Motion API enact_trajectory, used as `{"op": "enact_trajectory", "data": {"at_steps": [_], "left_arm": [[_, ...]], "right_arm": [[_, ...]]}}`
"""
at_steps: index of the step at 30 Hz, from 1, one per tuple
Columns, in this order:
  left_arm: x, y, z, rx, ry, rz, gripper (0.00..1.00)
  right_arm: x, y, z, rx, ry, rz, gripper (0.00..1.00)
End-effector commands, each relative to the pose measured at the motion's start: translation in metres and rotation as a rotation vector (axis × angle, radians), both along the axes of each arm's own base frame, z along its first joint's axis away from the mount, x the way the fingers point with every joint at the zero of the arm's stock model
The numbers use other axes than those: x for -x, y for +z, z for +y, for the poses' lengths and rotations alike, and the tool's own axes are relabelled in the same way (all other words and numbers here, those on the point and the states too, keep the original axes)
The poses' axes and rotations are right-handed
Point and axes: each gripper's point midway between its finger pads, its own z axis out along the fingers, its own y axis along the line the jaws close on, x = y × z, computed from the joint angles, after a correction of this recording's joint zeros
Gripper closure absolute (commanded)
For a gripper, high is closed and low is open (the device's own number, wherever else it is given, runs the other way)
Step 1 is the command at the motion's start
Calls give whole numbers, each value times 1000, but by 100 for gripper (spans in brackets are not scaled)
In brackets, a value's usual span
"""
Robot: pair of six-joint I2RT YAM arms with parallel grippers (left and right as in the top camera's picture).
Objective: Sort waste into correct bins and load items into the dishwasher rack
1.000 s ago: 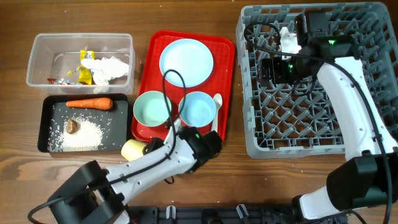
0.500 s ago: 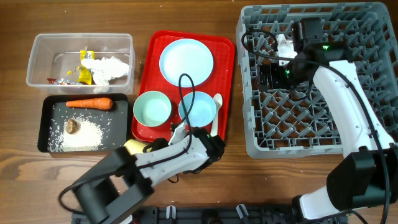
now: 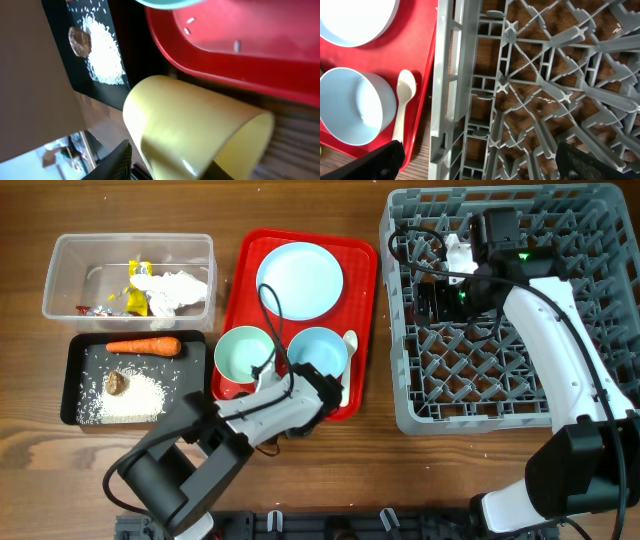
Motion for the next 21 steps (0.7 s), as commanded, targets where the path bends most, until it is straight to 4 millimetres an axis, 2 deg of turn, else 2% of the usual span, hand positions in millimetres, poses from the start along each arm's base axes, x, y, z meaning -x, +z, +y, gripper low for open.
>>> {"op": "enact_trajectory", "data": {"at_steps": [1,2,6,8,15,18,21], "left_arm": [[-7,1,5,-3,38,-41,67],[-8,1,5,0,41,-43,69],[-8,0,5,2,41,-46,91],[-8,0,5,1,41,-45,96],[-4,13,4,-14,55,-2,96],[-10,29,-6,6,65,2,96],[-21,54,-18,27,67,-11,96]], "right_arm": [[1,-5,1,-7,19,10,0],[1,-5,1,-7,19,10,0],[1,-5,1,-7,19,10,0],[1,-5,1,-7,19,10,0],[1,-5,1,-7,19,10,0],[1,-4,0,-6,22,9,0],[2,-4,-2,-13,9,19,0]]}}
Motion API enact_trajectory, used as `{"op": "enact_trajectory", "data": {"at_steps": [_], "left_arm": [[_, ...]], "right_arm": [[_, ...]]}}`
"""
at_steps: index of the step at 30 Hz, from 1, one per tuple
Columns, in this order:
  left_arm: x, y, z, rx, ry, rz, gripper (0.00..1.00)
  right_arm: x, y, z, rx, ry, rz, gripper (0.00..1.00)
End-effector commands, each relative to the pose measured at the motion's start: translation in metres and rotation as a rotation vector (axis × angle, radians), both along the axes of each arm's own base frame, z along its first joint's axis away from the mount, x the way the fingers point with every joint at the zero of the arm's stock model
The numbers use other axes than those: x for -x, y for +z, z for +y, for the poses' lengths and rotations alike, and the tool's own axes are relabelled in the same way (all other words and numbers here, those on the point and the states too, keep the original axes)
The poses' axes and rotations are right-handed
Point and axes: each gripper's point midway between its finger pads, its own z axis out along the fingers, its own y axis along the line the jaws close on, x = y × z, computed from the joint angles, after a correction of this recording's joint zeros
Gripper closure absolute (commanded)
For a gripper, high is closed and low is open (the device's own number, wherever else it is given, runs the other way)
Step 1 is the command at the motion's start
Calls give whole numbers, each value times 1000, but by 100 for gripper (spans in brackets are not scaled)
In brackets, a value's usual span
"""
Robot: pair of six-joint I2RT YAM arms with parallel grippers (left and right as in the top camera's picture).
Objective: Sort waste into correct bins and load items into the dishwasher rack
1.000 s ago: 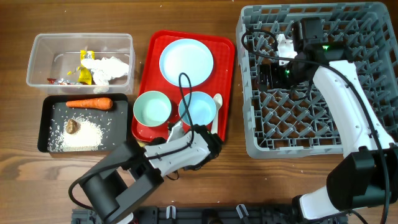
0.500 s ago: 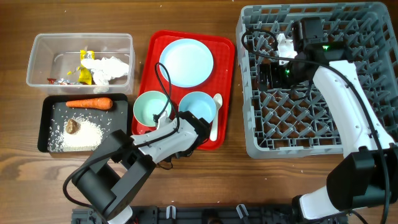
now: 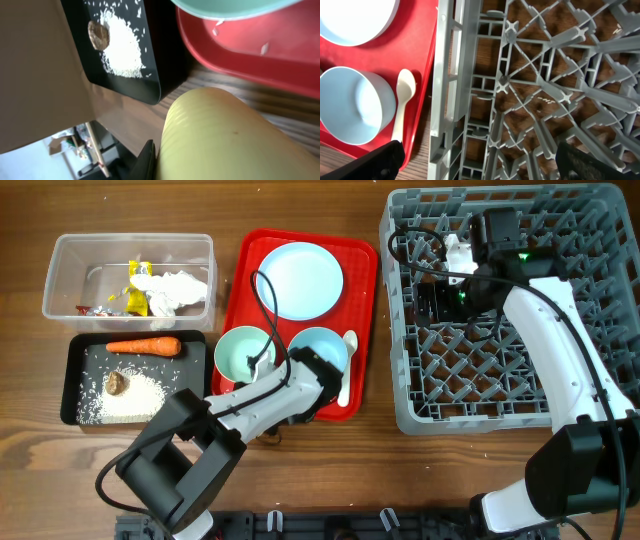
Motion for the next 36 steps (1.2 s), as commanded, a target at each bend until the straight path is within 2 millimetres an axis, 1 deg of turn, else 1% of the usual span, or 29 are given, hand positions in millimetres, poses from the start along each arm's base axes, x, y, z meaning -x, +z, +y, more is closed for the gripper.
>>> {"op": "enact_trajectory", "data": {"at_steps": [1,2,5,8,9,11,15,17,18,20,22,24,26,27,30,32,33,35,36], "left_arm": [[-20,34,-23,68,14,-43,96],[-24,39,-28,82,3,-41,96],[-43,58,-48,173,-41,-73,96],[-63,70,-72,328,-79,-95,96],[-72,75,-81,406,-90,-96,96],[-85,81,-92,519,-99,-99,96],[-119,103,-117,853,-139,-110,96],[-140,123,-131,1081,-169,-146,96],[-150,138,-139,1221,-193,-168,96],[-171,175,-151,1526,-243,-214,96],[-183,210,-155,1765,-331,-229,96],[-188,237,-154,1943,-429,-220,96],[-189,250,-150,2040,-490,-201,96],[-188,253,-149,2088,-514,-177,96],[-186,252,-153,2161,-540,-115,96],[-185,248,-162,2202,-568,-68,96],[-185,248,-165,2219,-588,-49,96],[-180,247,-179,2276,-660,22,96],[-180,245,-184,2288,-665,45,96]], "right_arm": [[2,-4,-2,-23,2,20,0],[2,-3,-2,-27,1,20,0],[0,0,-5,-49,-13,16,0],[-5,9,-14,-56,-38,0,0],[-7,14,-17,-67,-48,-8,0],[-11,25,-22,-104,-67,-23,0],[-16,57,-27,-226,-47,-77,0],[-17,69,-31,-274,-46,-99,0],[-17,75,-33,-308,-38,-114,0],[-15,81,-32,-364,-8,-128,0],[-11,88,-25,-429,49,-148,0],[-7,101,-11,-521,147,-191,0],[-1,115,4,-612,253,-246,0],[4,128,15,-681,339,-298,0],[16,153,34,-813,494,-420,0],[20,164,41,-858,561,-487,0],[21,167,44,-867,582,-505,0],[24,172,52,-893,632,-542,0],[26,174,56,-906,653,-559,0]]}}
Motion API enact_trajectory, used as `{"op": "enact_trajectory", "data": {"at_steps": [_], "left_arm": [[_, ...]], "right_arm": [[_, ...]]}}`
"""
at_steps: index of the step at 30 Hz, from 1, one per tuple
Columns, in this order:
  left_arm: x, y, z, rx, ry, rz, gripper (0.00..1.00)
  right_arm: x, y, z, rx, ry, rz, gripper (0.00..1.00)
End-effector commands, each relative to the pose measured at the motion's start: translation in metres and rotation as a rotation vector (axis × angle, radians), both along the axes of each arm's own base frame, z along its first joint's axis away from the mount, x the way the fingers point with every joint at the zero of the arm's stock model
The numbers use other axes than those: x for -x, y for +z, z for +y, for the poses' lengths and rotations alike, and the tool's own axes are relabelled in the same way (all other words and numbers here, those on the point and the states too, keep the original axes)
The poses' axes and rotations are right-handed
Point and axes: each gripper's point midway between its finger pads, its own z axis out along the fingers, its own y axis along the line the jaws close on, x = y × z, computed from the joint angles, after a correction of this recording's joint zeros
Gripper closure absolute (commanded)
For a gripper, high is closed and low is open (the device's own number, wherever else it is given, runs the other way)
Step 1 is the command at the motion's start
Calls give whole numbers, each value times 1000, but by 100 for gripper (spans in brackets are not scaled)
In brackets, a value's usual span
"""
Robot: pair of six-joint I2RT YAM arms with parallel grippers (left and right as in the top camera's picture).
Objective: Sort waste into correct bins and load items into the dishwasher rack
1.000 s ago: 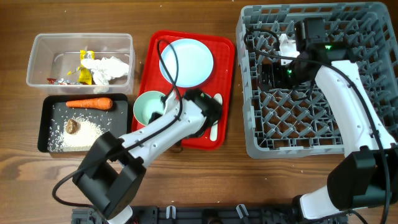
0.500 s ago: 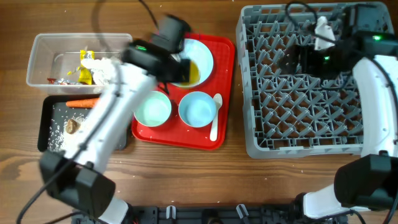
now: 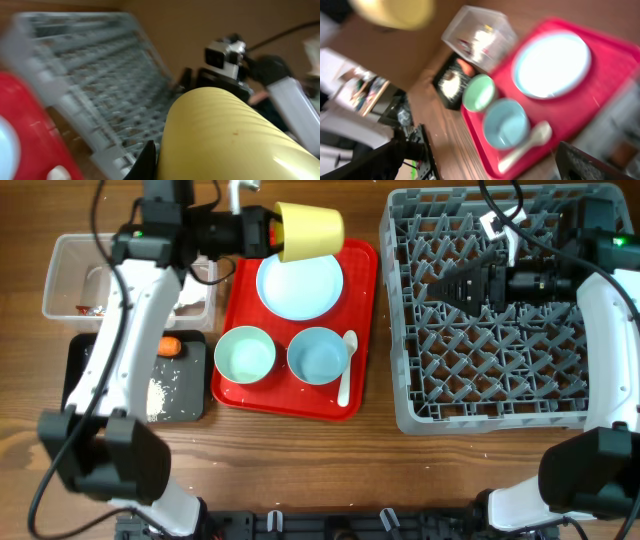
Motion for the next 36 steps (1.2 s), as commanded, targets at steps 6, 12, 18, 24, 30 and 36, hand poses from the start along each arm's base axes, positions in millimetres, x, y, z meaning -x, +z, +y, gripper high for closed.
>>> {"op": "enact_trajectory", "data": {"at_steps": [6,12,18,24,30,36], "left_arm": [[20,-7,-44,139,-255,25,96],[26,1,-58,153,-293,15,96],[33,7,-65,171,-332,12,96],[33,7,-65,172,-333,13,96],[34,7,-66,171,-336,20,96],[35,7,-68,170,-336,49,96]], "right_arm": [[16,47,41,-212,209,-338,0],[17,47,59,-204,275,-411,1],[20,52,73,-227,321,-460,0],[24,56,85,-252,362,-493,0],[21,62,94,-266,393,-552,0],[9,70,96,-271,379,-548,0]]}}
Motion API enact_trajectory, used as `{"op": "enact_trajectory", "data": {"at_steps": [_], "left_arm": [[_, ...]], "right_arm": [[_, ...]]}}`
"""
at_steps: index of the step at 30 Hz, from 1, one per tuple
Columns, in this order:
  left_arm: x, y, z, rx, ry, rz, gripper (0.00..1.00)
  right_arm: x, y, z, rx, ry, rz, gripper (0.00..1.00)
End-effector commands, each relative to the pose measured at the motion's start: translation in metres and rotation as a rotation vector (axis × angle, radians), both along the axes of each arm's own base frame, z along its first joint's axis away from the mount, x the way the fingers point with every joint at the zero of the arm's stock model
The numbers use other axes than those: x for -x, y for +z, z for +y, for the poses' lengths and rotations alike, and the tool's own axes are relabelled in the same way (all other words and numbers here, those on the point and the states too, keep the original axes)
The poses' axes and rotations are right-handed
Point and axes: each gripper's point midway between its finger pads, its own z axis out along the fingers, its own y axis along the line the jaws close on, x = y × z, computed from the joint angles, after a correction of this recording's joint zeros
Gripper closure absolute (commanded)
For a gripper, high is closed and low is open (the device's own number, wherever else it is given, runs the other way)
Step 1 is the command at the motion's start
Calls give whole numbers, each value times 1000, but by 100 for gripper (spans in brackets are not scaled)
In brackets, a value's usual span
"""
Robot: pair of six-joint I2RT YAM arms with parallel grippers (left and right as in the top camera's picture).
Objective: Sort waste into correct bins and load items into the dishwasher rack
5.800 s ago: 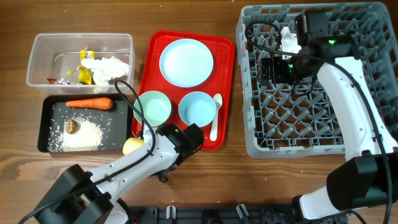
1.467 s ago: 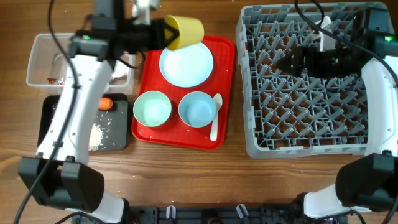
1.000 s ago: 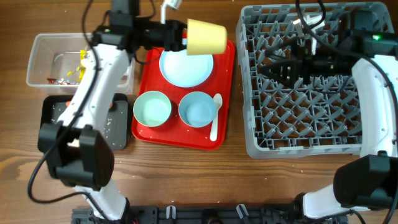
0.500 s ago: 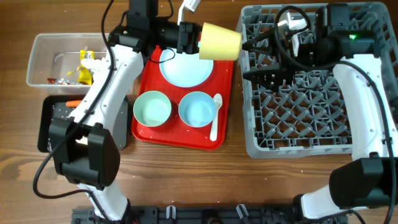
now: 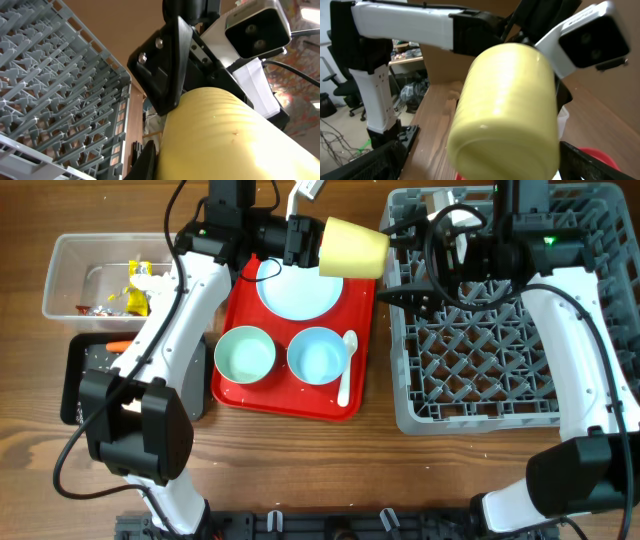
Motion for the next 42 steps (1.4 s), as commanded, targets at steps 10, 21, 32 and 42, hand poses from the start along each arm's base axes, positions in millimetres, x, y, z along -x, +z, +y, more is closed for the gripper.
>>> {"op": "enact_trajectory", "data": {"at_steps": [10,21,32,42], "left_arm": [[13,5,-16,-2,-46,29,96],[13,5,-16,-2,-47,29,96],[13,5,-16,-2,-47,28,96],[13,5,-16,-3,-47,28,96]], "right_arm": [[2,4,7,-29,28,69,0],[5,-1,22,-10,57,53,2],[5,-2,22,-8,57,54,26],[5,2,23,-26,70,36,34]]}}
